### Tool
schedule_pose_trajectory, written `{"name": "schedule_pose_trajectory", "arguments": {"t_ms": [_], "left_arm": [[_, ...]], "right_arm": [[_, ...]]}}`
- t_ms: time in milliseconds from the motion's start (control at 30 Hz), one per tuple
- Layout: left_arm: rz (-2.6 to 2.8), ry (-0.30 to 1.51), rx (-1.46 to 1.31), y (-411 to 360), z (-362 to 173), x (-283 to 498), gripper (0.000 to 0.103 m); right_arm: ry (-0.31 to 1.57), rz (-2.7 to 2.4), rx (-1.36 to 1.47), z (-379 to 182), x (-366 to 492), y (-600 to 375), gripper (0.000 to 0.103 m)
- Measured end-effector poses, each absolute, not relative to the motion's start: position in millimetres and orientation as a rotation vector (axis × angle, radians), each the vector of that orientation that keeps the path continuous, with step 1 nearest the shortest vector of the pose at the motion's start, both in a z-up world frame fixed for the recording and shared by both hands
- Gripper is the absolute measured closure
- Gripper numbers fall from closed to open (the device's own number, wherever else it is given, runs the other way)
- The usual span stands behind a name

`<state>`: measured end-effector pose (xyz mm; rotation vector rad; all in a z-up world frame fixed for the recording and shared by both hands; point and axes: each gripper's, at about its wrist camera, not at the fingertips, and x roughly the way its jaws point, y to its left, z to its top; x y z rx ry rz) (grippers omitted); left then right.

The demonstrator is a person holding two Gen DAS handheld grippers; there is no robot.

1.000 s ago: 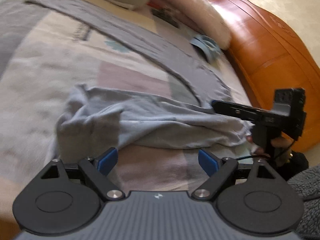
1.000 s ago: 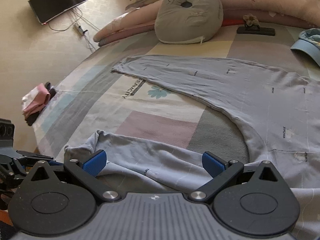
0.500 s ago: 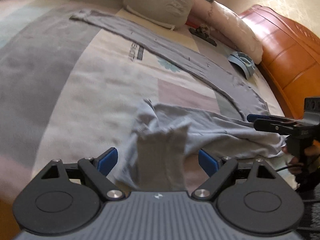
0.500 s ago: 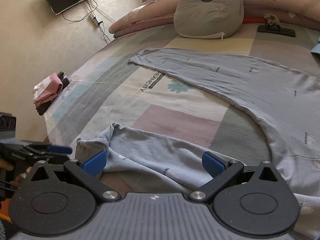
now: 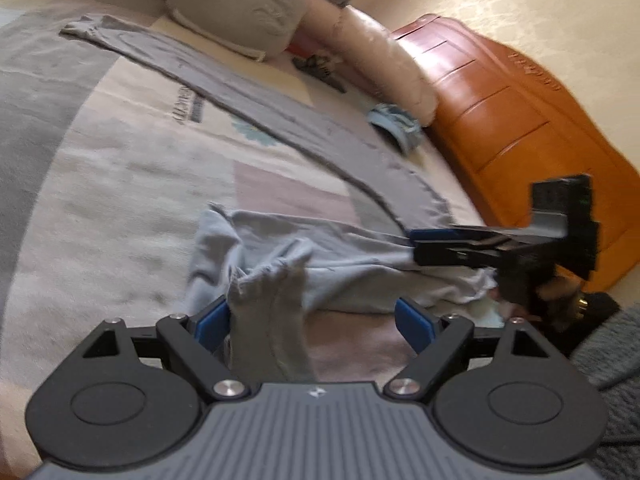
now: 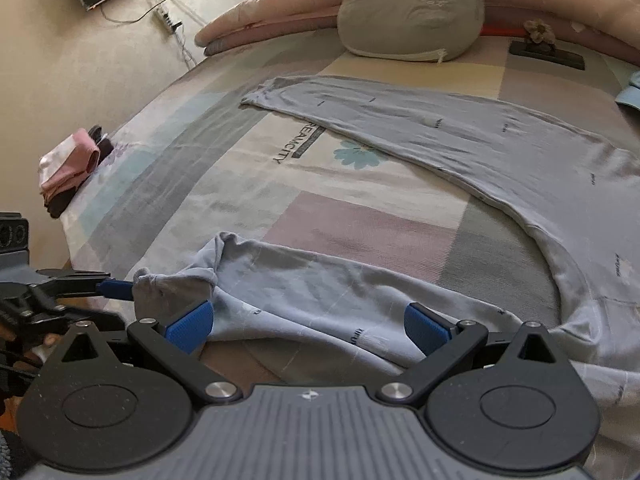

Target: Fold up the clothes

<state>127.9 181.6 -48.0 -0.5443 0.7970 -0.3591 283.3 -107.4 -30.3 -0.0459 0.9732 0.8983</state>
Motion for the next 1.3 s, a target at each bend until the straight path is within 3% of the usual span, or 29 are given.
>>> {"name": "schedule_pose_trajectory", "arguments": {"t_ms": [233,500,533,600,667,767,1033,1300], "left_arm": [[-0.297,0.833,-0.629,188,-82,126,0.018],[-0.416,0.735,-0.742,190,-108,134,0.021],[-0.41,0.724,-0.776,195,-112,134,0.025],[-0.376,0.718,-0.77,200,-116,132,0.044],[-0.337,0.718,-0.759,202,-119,129,0.071],[-0.27,0.734,-0.693,197,-116,129,0.091],[-0.178,0.768,-0.555,210,-79,130,0.094],[0.153,0.748,-0.498,301,-45,122,0.096]], "right_arm": [[0.978,0.956,-0.094,-29,278,-95,0.0],[0.994,0.92,-0.078,-33,278,-109,0.0],[0.997,0.913,-0.075,-35,278,-110,0.0],[1.001,0.899,-0.068,-37,279,-114,0.0],[1.009,0.889,-0.057,-41,279,-118,0.0],[1.026,0.871,-0.048,-47,279,-122,0.0],[1.008,0.859,-0.031,-43,280,-127,0.0],[0.976,0.845,-0.006,-33,285,-133,0.0]]}}
